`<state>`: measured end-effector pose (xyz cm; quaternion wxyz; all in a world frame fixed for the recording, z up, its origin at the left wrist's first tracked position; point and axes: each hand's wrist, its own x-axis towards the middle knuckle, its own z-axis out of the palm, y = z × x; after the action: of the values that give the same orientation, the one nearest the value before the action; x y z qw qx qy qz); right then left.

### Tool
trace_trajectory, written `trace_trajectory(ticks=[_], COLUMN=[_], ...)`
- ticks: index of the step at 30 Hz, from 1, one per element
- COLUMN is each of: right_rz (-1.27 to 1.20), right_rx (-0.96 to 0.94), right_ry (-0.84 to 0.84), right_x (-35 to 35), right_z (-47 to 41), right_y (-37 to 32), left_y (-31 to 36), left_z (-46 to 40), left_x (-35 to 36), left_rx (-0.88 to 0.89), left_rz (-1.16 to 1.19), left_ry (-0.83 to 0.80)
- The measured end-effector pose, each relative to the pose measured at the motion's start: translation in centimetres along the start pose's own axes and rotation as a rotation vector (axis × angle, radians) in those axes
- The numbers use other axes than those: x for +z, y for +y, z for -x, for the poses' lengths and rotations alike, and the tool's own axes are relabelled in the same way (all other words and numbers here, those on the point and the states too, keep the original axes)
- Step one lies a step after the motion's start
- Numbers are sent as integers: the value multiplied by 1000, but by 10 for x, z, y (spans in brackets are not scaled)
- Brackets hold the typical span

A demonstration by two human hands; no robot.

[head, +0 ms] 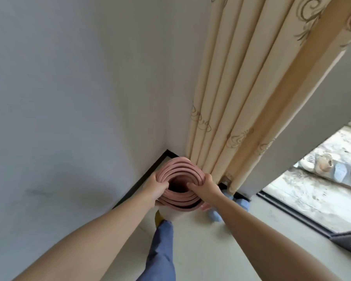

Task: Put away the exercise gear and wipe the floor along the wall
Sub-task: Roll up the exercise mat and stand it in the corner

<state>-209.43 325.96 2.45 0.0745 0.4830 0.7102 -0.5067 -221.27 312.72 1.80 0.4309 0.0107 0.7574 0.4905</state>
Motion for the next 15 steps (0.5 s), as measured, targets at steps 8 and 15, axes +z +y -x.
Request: trace_trajectory(ticks=[8,15], right_rz=[-161,-182], right_rx=[170,213], right_ry=[-61,-71], right_x=[-3,-1], right_z=[-178,-327], right_y=[-87,-138], left_y=[73,132], left_z=[-179,-329], left_x=[-5,-8], left_rx=[-53,-72], left_rz=[64,-19], left_ry=[22,-22])
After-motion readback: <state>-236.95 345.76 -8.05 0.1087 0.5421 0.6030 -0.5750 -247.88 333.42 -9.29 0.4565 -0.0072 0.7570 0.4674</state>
